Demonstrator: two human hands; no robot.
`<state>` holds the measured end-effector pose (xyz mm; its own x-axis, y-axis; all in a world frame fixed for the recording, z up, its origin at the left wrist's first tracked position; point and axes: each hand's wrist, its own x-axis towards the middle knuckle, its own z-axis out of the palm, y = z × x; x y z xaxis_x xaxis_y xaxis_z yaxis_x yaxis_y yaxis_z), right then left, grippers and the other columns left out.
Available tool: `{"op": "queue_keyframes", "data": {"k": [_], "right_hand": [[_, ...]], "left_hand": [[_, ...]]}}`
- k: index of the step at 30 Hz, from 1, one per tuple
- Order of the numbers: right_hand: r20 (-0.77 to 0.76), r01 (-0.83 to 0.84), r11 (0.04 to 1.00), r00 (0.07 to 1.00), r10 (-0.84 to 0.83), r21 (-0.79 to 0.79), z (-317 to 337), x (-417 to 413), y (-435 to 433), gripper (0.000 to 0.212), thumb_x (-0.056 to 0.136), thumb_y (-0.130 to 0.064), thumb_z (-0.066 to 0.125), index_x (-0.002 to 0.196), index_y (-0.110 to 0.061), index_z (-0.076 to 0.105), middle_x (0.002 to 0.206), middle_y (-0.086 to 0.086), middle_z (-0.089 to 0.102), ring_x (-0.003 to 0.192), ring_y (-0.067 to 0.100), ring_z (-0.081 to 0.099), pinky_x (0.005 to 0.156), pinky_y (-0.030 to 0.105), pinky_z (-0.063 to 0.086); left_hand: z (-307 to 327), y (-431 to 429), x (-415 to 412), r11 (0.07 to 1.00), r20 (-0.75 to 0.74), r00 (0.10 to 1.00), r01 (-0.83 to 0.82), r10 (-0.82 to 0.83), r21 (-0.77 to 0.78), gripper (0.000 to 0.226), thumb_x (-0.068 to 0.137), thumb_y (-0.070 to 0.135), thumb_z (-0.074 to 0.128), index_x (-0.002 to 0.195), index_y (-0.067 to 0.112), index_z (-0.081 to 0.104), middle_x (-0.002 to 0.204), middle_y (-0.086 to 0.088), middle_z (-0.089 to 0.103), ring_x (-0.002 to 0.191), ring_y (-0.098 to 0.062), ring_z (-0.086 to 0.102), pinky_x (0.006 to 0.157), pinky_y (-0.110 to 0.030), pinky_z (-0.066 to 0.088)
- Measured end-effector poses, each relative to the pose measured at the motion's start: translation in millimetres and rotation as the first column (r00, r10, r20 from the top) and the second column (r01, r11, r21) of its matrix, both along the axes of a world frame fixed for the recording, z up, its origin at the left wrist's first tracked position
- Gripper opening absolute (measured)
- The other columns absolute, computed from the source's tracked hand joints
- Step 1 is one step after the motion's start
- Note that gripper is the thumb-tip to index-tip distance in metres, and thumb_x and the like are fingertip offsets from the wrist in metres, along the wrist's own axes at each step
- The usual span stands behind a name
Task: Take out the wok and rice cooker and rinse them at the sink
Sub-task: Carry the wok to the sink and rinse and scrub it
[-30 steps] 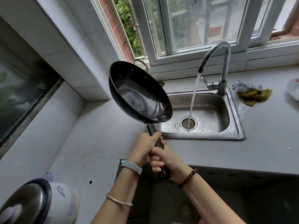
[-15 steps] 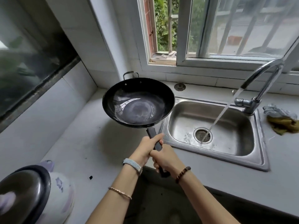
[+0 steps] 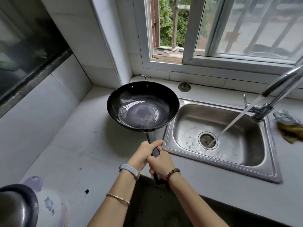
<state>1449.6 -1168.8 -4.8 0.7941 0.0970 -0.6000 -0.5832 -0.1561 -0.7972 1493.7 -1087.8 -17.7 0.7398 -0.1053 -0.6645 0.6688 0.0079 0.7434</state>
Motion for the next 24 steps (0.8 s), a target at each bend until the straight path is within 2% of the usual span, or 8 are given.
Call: {"op": "queue_keyframes", "data": {"k": [4,7,11,13,16,17,20,24], "right_hand": [[-0.007,0.006,1.0,1.0,-0.006,0.014,-3,6,11,0.032,0.08,-0.003,0.045,0.11,-0.011,0.045,0.051,0.006,0.05,0.033,0.014,0.048,0.038,0.023,0.042],[-0.001,-0.007,1.0,1.0,0.007,0.01,-2,9,17,0.023,0.081,-0.004,0.046,0.104,-0.007,0.046,0.055,0.011,0.051,0.032,0.014,0.048,0.034,0.019,0.038],[0.024,-0.032,0.999,0.999,0.031,0.013,-5,12,27,0.026,0.082,-0.005,0.047,0.108,-0.01,0.044,0.054,0.012,0.055,0.033,0.017,0.051,0.035,0.022,0.042],[0.037,-0.069,0.998,0.997,0.068,0.015,-11,11,31,0.023,0.082,-0.006,0.048,0.104,-0.014,0.043,0.055,0.013,0.057,0.037,0.019,0.054,0.041,0.029,0.05],[-0.019,-0.145,0.988,0.989,0.147,0.053,-19,5,33,0.007,0.086,-0.007,0.047,0.088,-0.013,0.049,0.061,0.015,0.06,0.05,0.025,0.06,0.065,0.046,0.059],[-0.036,-0.158,0.985,0.986,0.161,0.073,-21,3,33,0.009,0.087,-0.005,0.046,0.085,-0.014,0.049,0.065,0.017,0.061,0.055,0.028,0.062,0.072,0.049,0.059],[-0.025,-0.161,0.986,0.986,0.163,0.052,-26,-1,34,0.017,0.088,-0.002,0.046,0.081,-0.017,0.05,0.077,0.022,0.064,0.069,0.033,0.064,0.079,0.048,0.058],[-0.054,-0.191,0.981,0.98,0.192,0.018,-37,-4,29,0.009,0.085,-0.008,0.05,0.083,-0.012,0.058,0.084,0.02,0.068,0.08,0.033,0.068,0.082,0.047,0.057]], "left_hand": [[-7,12,7,1.0,-0.011,1.0,0.003,-0.003,0.005,0.03,0.085,0.027,0.07,0.066,0.01,0.054,0.052,0.002,0.055,0.045,-0.013,0.052,0.048,-0.021,0.044],[-11,21,12,0.999,-0.011,0.999,0.032,-0.031,0.027,0.036,0.084,0.03,0.071,0.057,0.013,0.054,0.051,-0.001,0.053,0.047,-0.014,0.052,0.052,-0.023,0.043],[-11,32,15,0.999,-0.024,0.999,0.031,-0.031,-0.009,0.038,0.087,0.032,0.069,0.056,0.012,0.058,0.058,-0.004,0.061,0.062,-0.021,0.059,0.067,-0.03,0.049],[-13,37,12,0.999,-0.033,0.999,0.031,-0.031,-0.01,0.036,0.089,0.033,0.065,0.063,0.008,0.063,0.07,-0.011,0.07,0.072,-0.024,0.065,0.074,-0.031,0.052],[-17,41,3,0.997,-0.04,0.996,0.078,-0.077,0.028,0.04,0.094,0.033,0.058,0.077,-0.002,0.069,0.086,-0.016,0.075,0.072,-0.018,0.069,0.069,-0.024,0.054],[-21,42,0,0.996,-0.04,0.996,0.084,-0.082,0.044,0.042,0.095,0.033,0.057,0.081,-0.004,0.069,0.088,-0.017,0.075,0.072,-0.018,0.069,0.065,-0.022,0.054],[-28,42,-7,0.997,-0.051,0.998,0.041,-0.038,0.068,0.038,0.096,0.031,0.056,0.085,-0.004,0.066,0.091,-0.019,0.074,0.068,-0.017,0.07,0.059,-0.019,0.052],[-38,40,-11,0.998,-0.07,0.997,-0.035,0.039,0.057,0.029,0.094,0.028,0.06,0.088,-0.001,0.064,0.089,-0.017,0.073,0.077,-0.022,0.071,0.07,-0.028,0.056]]}}
